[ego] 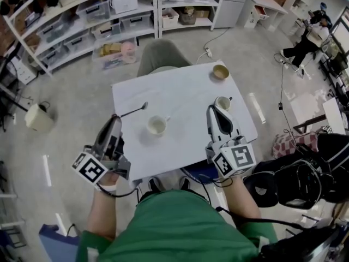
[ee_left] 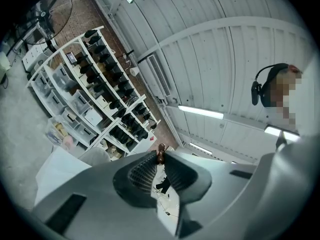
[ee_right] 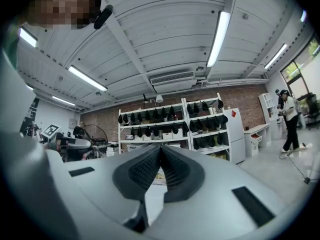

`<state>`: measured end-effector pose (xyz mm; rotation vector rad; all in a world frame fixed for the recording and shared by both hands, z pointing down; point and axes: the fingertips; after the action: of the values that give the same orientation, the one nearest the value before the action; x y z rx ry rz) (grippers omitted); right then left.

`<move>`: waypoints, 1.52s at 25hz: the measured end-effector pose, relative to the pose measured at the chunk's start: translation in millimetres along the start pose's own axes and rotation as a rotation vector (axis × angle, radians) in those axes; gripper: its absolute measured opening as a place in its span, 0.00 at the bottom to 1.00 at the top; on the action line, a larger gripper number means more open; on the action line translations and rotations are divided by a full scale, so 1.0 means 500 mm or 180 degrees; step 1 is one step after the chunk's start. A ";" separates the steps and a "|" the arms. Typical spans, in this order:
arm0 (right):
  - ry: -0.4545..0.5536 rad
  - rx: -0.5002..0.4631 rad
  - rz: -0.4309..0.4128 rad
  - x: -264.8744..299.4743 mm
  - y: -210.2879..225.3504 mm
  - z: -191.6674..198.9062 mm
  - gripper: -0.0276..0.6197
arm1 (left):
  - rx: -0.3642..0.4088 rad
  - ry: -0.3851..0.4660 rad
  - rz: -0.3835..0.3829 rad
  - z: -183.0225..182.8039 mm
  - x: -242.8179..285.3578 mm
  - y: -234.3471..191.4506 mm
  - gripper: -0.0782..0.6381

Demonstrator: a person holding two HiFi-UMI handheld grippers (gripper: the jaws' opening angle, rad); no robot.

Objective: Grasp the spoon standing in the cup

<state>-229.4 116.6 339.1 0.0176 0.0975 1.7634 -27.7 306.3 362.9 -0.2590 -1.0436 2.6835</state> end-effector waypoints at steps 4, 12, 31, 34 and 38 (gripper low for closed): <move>-0.0013 0.0000 0.0003 -0.003 -0.008 0.007 0.08 | 0.0020 -0.0011 -0.0006 0.002 -0.008 -0.004 0.19; -0.0018 -0.0007 0.0001 -0.011 -0.006 -0.004 0.08 | 0.0002 -0.0008 -0.0039 0.002 -0.012 0.002 0.19; -0.0034 0.0008 0.0009 -0.019 -0.013 -0.004 0.08 | -0.0044 -0.0060 -0.0059 0.008 -0.020 -0.001 0.19; -0.0025 0.0002 -0.0002 -0.016 -0.012 -0.005 0.08 | -0.0012 -0.0044 -0.0037 0.006 -0.016 0.000 0.19; -0.0020 -0.0015 -0.0022 -0.018 -0.015 -0.003 0.08 | -0.0087 -0.0068 -0.0050 0.016 -0.016 -0.008 0.19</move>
<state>-220.7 109.3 337.2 0.0195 0.0888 1.7564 -21.6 302.0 371.9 -0.2268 -1.0848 2.6653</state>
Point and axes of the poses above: the fingertips, and each gripper's own axes: x forward along the fingers, y to its right, z out of its underside, and after that the axes turned 8 degrees about -z, right-handed
